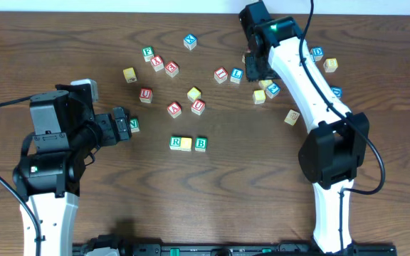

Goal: Spell out ROBOT

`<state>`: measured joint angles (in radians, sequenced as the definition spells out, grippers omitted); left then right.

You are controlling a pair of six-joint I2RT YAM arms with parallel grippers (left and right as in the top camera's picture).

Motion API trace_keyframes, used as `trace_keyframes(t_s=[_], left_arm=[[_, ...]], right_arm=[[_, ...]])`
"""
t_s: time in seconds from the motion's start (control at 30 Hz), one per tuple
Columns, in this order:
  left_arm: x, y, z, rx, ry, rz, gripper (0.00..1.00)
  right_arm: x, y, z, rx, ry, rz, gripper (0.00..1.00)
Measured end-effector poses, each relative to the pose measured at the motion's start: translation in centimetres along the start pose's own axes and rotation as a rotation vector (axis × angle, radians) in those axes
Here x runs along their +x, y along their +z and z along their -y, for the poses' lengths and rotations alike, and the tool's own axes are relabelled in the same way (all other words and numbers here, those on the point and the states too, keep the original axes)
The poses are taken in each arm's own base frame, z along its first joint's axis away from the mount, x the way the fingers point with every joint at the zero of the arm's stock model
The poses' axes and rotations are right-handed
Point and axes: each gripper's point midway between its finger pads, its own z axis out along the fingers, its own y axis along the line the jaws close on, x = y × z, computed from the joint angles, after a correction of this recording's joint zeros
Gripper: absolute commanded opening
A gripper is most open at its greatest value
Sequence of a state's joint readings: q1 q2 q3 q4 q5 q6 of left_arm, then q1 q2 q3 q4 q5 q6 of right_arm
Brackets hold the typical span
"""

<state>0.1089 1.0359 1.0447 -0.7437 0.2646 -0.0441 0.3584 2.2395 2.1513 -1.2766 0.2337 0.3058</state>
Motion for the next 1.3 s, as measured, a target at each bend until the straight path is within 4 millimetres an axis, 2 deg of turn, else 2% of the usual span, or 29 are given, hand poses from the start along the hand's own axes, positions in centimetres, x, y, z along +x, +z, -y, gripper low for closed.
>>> trace_keyframes(t_s=[0.1, 0.3, 0.4, 0.57, 0.6, 0.63, 0.67, 0.7, 0.83, 1.07, 1.2, 1.27, 1.3], left_arm=[[0.0, 0.0, 0.0, 0.000, 0.000, 0.000, 0.98], [0.0, 0.0, 0.0, 0.000, 0.000, 0.000, 0.98], [0.0, 0.0, 0.0, 0.000, 0.000, 0.000, 0.98], [0.0, 0.0, 0.0, 0.000, 0.000, 0.000, 0.98], [0.0, 0.0, 0.0, 0.000, 0.000, 0.000, 0.98], [0.0, 0.0, 0.0, 0.000, 0.000, 0.000, 0.98], [0.0, 0.0, 0.0, 0.000, 0.000, 0.000, 0.98], [0.0, 0.0, 0.0, 0.000, 0.000, 0.000, 0.98], [0.0, 0.0, 0.0, 0.000, 0.000, 0.000, 0.98], [0.0, 0.0, 0.0, 0.000, 0.000, 0.000, 0.98], [0.0, 0.0, 0.0, 0.000, 0.000, 0.000, 0.98], [0.0, 0.0, 0.0, 0.000, 0.000, 0.000, 0.98], [0.0, 0.0, 0.0, 0.000, 0.000, 0.000, 0.98]], right_arm=[[0.2, 0.2, 0.0, -0.062, -0.014, -0.029, 0.54], [1.1, 0.5, 2.0, -0.091, -0.013, -0.091, 0.56], [1.1, -0.6, 2.4, -0.099, -0.017, -0.075, 0.57], [1.2, -4.3, 3.2, -0.127, -0.010, 0.042, 0.62], [1.6, -5.0, 3.4, -0.134, -0.007, 0.068, 0.63], [1.6, -5.1, 3.4, -0.142, -0.002, 0.101, 0.70], [2.1, -4.9, 3.4, -0.146, -0.001, 0.113, 0.76], [2.3, -4.7, 3.4, -0.146, -0.006, 0.112, 0.76], [3.0, -3.4, 3.0, -0.156, -0.018, 0.091, 0.87], [0.3, -3.8, 2.4, -0.180, -0.016, 0.203, 0.94], [-0.1, -3.2, 2.5, -0.172, -0.028, 0.212, 0.90], [0.0, -2.0, 2.6, -0.162, -0.039, 0.187, 0.86], [0.2, -0.6, 2.6, -0.155, -0.043, 0.159, 0.86]])
